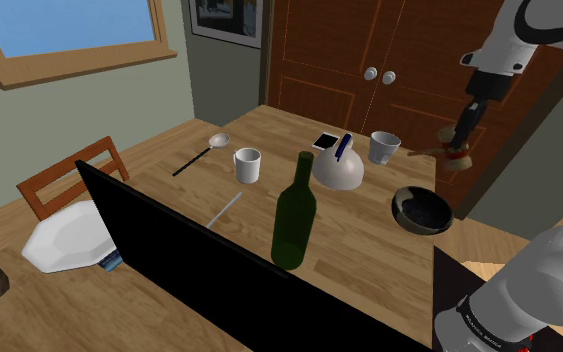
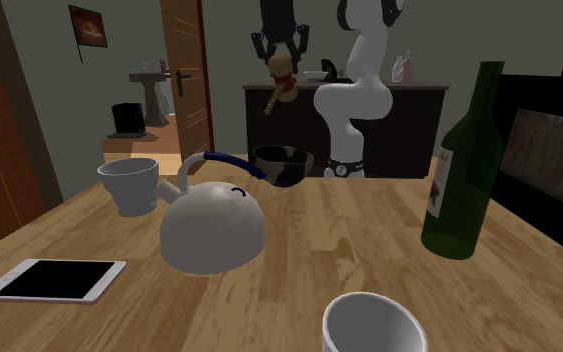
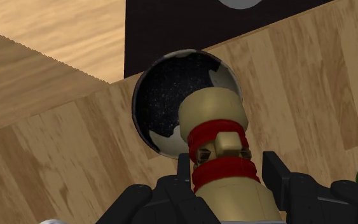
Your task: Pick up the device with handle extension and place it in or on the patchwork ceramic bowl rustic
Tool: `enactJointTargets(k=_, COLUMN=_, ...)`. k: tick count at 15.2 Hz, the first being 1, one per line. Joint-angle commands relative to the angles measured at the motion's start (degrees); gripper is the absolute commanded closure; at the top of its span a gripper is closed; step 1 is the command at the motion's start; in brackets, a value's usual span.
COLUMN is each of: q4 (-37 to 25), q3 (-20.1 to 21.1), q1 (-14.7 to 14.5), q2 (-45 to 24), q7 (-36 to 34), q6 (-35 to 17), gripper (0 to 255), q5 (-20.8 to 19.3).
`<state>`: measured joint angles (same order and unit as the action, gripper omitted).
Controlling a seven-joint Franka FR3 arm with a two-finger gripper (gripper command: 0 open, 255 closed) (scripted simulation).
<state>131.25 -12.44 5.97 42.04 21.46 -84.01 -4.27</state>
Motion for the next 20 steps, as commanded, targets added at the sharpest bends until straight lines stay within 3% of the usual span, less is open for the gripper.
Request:
enactJointTargets(k=1, q4=1.80, q3=-0.15, q1=0.13, q2=0.50, q7=0.07, q6=-1.33, gripper=255, q5=-0.19)
enactJointTargets(k=15, q4=13.92, q3=-1.38, q1=0.81, q2=1.82, q7=0.37, q6=-12.14, gripper=255, q5=-1.40)
enactJointTargets(k=20, q4=13.93, q3=-1.38, q1=0.81, q2=1.82, q7=0.37, q6=-12.14, gripper=255, q5=-1.40)
